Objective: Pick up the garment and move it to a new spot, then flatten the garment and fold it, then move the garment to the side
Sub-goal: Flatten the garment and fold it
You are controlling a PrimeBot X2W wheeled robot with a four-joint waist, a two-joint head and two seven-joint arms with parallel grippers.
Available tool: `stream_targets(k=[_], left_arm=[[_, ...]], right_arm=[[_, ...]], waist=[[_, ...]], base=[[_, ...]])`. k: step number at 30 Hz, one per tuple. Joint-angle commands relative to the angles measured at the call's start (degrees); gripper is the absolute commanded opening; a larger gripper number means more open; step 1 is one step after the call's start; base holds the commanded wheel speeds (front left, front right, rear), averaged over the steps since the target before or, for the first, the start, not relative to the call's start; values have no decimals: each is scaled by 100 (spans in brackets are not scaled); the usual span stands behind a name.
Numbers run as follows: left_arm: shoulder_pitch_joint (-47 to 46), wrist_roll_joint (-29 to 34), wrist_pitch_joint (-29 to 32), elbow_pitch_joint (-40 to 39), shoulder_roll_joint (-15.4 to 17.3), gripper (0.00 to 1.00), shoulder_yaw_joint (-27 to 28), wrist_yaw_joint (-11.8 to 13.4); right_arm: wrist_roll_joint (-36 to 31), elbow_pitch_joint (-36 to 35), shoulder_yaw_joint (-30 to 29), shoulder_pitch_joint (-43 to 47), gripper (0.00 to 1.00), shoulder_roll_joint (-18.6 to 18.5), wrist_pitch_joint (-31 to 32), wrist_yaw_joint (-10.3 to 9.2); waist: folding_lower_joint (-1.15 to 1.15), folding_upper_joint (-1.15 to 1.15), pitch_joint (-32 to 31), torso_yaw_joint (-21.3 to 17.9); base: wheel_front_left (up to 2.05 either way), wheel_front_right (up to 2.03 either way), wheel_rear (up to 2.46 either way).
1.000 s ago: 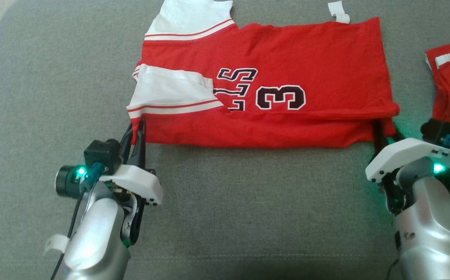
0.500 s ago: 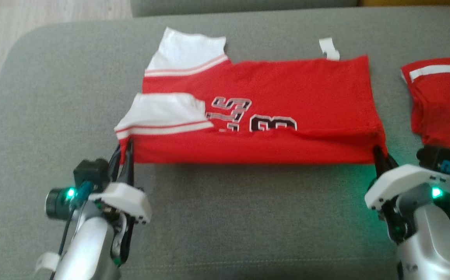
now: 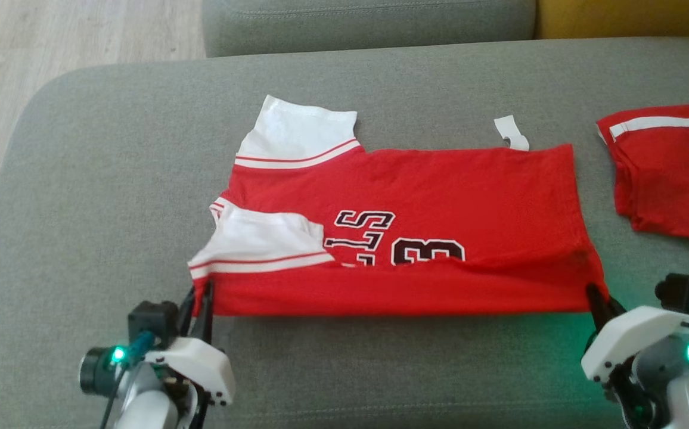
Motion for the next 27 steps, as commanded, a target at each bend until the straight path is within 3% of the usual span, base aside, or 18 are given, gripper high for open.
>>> stream_targets(k=[1,2,3,4,5,11,19,27], left_arm=[[-215,-5,-5,-119,157,0,199,9],[-213,14,10,-90,153,0,168,18],[-218,29,18,-63,147,40,146,33],[-236,36,12,-38,140,75,136,47],[-262,44,-7,-20,135,100,136,69],[-470,12,-200,-47,106,100,240,147],[-896,130,-286,-770,176,100,454,154],[-2225,301,-29,-645,595,100,304,-462]], right_arm=[[22,-268,67,-131,0,-80,-6,37],[7,-302,77,-110,0,-71,-18,37],[-40,-334,87,-99,16,-65,-70,37],[-99,-367,109,-94,89,-62,-142,37],[-136,-387,125,-95,100,-57,-220,37],[-276,-551,437,-182,100,-92,-868,37],[-595,-591,496,-615,100,-148,-1381,37],[-919,-553,687,-1572,100,-123,-1489,37]], waist=[[0,0,2,-9],[0,0,3,-17],[0,0,11,-24],[0,0,22,-28],[0,0,33,-32],[0,0,130,-71],[0,0,431,-240],[0,0,1093,-587]], base=[[0,0,0],[0,0,0],[0,0,0],[0,0,0],[0,0,0],[0,0,0],[0,0,0],[0,0,0]])
